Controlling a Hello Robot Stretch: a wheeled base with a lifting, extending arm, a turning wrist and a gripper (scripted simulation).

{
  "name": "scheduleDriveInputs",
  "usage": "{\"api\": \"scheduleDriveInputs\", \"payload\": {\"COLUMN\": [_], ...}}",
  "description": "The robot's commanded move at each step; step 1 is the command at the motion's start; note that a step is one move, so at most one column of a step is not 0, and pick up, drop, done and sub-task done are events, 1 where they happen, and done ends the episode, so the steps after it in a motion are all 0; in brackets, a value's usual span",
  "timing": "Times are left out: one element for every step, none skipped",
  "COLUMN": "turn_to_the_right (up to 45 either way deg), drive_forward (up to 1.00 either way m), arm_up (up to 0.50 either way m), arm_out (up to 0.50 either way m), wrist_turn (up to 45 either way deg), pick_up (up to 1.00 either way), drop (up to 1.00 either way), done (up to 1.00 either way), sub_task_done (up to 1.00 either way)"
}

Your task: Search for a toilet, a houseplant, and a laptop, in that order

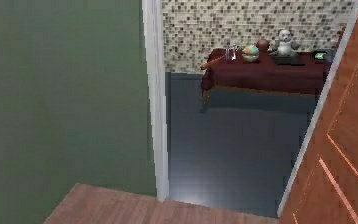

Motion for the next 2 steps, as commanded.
{"api": "scheduleDriveInputs", "payload": {"turn_to_the_right": [0.0,42.0], "drive_forward": [0.60,0.00], "arm_up": [0.00,0.00], "arm_out": [0.00,0.00], "wrist_turn": [0.0,0.0], "pick_up": [0.00,0.00], "drop": [0.00,0.00], "done": [0.00,0.00], "sub_task_done": [0.00,0.00]}}
